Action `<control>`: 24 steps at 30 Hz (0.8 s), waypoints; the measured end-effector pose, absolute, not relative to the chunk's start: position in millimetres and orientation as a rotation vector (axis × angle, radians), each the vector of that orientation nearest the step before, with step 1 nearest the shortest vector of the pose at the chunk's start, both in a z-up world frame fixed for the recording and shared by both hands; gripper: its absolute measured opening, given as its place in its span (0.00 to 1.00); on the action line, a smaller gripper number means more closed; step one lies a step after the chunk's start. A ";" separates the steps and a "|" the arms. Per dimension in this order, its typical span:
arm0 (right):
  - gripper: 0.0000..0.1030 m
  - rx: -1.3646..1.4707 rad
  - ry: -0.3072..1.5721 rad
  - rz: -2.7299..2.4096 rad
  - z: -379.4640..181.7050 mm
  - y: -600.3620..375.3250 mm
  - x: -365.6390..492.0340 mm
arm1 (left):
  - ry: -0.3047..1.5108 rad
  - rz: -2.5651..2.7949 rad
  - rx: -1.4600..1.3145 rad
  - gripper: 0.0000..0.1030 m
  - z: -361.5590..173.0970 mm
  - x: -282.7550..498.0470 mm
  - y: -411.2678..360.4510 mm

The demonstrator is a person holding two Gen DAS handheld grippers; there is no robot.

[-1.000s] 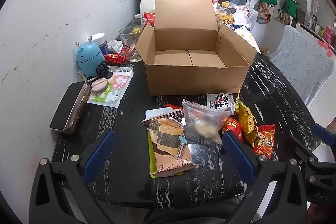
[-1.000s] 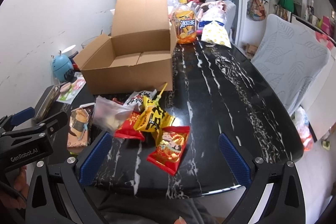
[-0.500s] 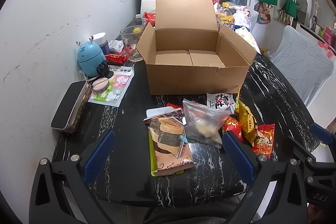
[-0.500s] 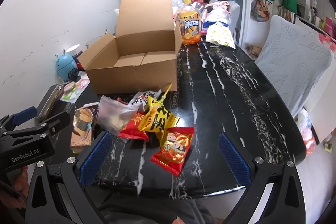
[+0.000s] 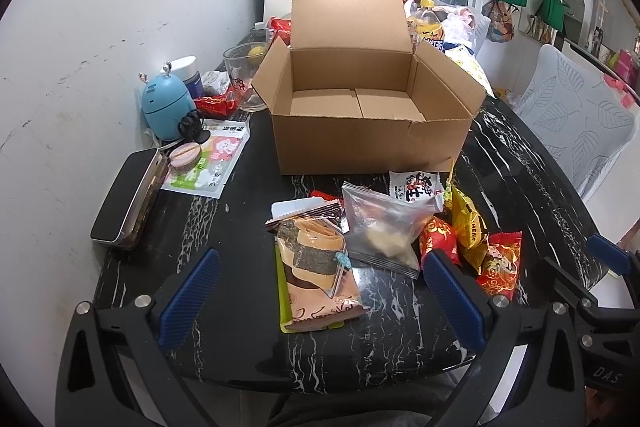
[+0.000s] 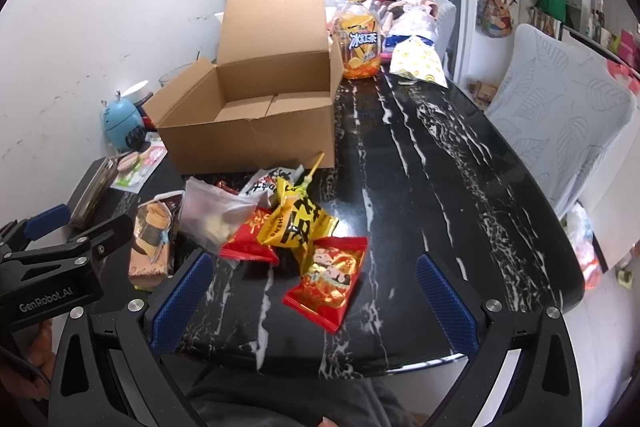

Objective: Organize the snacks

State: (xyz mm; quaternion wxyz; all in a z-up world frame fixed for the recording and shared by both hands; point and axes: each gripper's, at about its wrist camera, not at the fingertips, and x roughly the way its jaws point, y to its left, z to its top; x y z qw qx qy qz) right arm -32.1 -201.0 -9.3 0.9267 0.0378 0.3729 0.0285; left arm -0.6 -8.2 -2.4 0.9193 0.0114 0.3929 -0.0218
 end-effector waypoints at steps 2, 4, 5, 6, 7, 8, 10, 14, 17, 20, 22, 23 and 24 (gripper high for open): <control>1.00 0.079 0.767 0.057 -9.7 -202.2 -31.6 | 0.809 -0.044 0.025 1.00 -2.9 -0.3 -9.1; 1.00 0.080 0.770 0.055 -10.0 -202.8 -30.6 | 0.811 -0.045 0.026 1.00 -3.6 -0.1 -10.3; 1.00 0.081 0.772 0.055 -10.5 -203.3 -30.4 | 0.812 -0.046 0.026 1.00 -3.6 0.4 -10.3; 1.00 0.082 0.773 0.054 -10.8 -203.7 -30.1 | 0.812 -0.046 0.027 1.00 -3.7 0.6 -10.6; 1.00 0.082 0.774 0.055 -11.1 -203.6 -30.0 | 0.812 -0.046 0.028 1.00 -3.7 0.6 -10.6; 1.00 0.082 0.777 0.056 -11.5 -203.8 -29.6 | 0.811 -0.046 0.028 1.00 -3.6 0.6 -10.6; 1.00 0.082 0.779 0.057 -11.8 -203.5 -29.1 | 0.811 -0.045 0.028 1.00 -3.8 0.7 -11.0; 1.00 0.082 0.779 0.060 -12.1 -203.2 -28.2 | 0.810 -0.047 0.028 1.00 -3.8 0.7 -11.5; 1.00 0.082 0.780 0.059 -13.2 -203.3 -27.7 | 0.806 -0.047 0.032 1.00 -4.2 0.3 -12.8; 1.00 0.083 0.784 0.059 -14.3 -203.7 -27.5 | 0.804 -0.046 0.034 1.00 -4.7 -0.6 -13.3; 1.00 0.083 0.784 0.059 -15.6 -203.8 -27.8 | 0.805 -0.046 0.034 1.00 -5.0 -0.9 -13.2; 1.00 0.083 0.784 0.059 -15.6 -203.8 -27.7 | 0.805 -0.047 0.034 1.00 -5.6 -1.6 -13.0; 1.00 0.083 0.785 0.058 -16.4 -203.8 -28.0 | 0.805 -0.047 0.033 1.00 -6.0 -2.3 -12.7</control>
